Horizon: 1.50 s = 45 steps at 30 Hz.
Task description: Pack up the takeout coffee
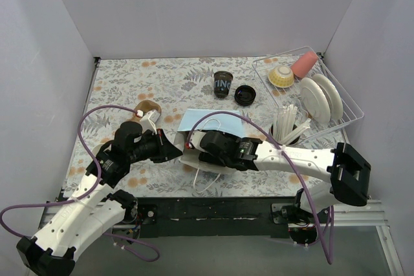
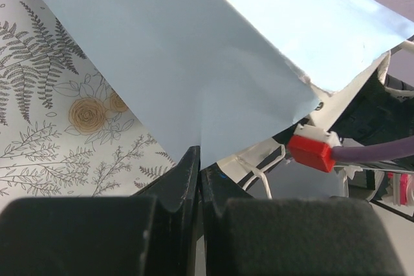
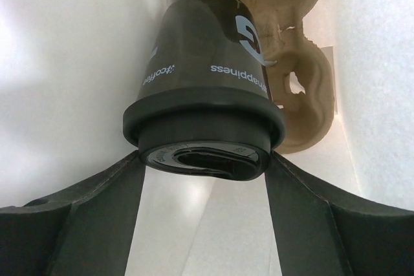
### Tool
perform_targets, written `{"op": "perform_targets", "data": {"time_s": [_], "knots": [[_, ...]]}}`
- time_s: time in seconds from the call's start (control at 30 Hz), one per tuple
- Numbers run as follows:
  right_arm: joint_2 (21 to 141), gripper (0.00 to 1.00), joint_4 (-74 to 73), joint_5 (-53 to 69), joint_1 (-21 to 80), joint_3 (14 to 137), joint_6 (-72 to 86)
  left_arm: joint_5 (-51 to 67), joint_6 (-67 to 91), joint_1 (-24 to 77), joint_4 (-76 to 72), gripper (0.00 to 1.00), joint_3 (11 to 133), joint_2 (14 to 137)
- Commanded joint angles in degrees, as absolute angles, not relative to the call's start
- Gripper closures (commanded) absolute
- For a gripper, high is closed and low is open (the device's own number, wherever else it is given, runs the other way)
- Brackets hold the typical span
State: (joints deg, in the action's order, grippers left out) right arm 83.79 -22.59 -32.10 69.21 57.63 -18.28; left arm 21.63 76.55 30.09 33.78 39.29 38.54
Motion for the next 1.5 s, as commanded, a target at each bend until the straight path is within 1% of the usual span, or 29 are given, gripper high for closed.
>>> {"op": "perform_targets", "data": {"time_s": [0.0,0.27,0.4,0.53,0.8,1.0,1.17,1.33,1.47], "knots": [[79.6,0.63,-26.1,-29.4,68.6,61.3,-19.9,21.6,77.1,30.1,34.7,1.0,41.9,38.0],[76.2,0.63,-30.5,-32.1,68.3,59.4,-20.5,21.5,77.5,30.1,33.7,1.0,40.8,37.4],[77.5,0.62,-35.0,-34.3,67.7,62.0,-22.8,22.1,77.2,30.1,33.3,1.0,41.1,37.5],[80.7,0.62,-40.7,-34.4,66.8,67.6,-20.8,22.1,76.3,30.1,33.1,1.0,41.3,37.5],[84.5,0.62,-47.3,-38.1,66.5,71.8,-17.7,21.8,75.5,30.1,32.3,1.0,41.3,37.3],[83.8,0.63,-45.7,-35.2,66.6,74.3,-17.3,21.5,74.7,30.1,31.6,1.0,41.2,37.8],[85.7,0.63,-47.5,-40.1,66.2,74.6,-16.0,20.9,74.6,30.1,31.2,1.0,41.1,38.1],[86.8,0.63,-46.8,-40.7,64.6,72.2,-16.1,21.2,74.6,30.1,30.3,1.0,41.5,38.2],[88.4,0.64,-48.0,-41.7,64.1,73.4,-14.8,21.4,74.6,30.1,30.1,1.0,41.7,38.4]]}}
